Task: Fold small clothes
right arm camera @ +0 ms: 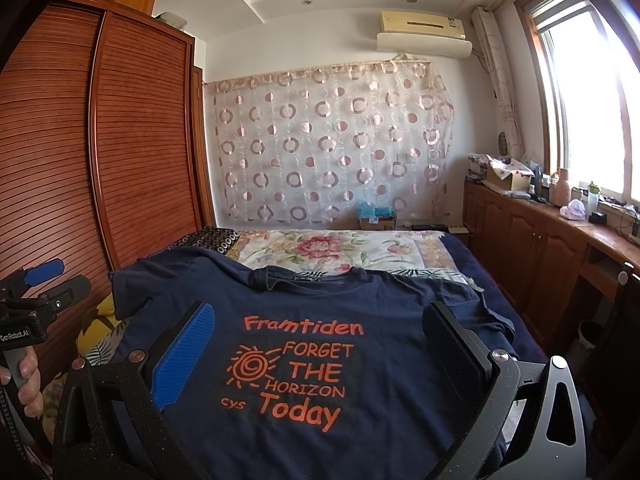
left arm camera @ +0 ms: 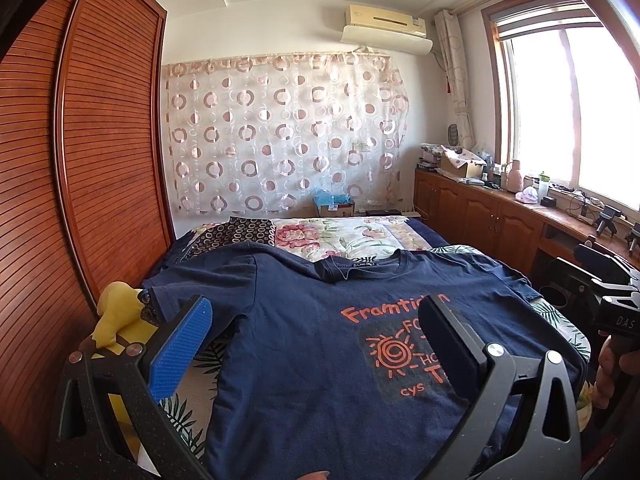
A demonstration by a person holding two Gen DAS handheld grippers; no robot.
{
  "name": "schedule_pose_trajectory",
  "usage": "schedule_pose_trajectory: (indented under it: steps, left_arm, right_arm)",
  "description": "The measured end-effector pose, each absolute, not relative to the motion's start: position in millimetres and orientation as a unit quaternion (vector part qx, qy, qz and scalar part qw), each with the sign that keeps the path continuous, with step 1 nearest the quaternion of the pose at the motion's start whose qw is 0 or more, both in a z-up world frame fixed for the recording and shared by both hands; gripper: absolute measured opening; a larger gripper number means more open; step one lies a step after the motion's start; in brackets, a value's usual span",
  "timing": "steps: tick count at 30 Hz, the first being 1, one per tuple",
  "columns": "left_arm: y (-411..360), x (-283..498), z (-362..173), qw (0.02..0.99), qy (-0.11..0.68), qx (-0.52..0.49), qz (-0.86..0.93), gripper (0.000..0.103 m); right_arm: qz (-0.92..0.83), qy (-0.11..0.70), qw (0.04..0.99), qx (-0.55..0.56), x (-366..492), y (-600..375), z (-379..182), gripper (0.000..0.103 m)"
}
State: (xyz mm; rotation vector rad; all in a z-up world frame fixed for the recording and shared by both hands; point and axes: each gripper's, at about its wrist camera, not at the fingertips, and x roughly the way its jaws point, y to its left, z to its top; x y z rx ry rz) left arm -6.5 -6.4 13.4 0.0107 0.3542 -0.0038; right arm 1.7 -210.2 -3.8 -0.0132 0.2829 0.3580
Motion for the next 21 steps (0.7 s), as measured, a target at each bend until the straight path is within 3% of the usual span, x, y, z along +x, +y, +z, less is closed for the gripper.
schedule_pose_trajectory:
  steps: [21]
  left_arm:
    - [-7.3,-7.3,13.1,0.985,0.175,0.005,-0.001,0.103]
  right_arm:
    - [0.178,0.139,0.974,-0.005,1.9,-209.5,-2.7,0.103]
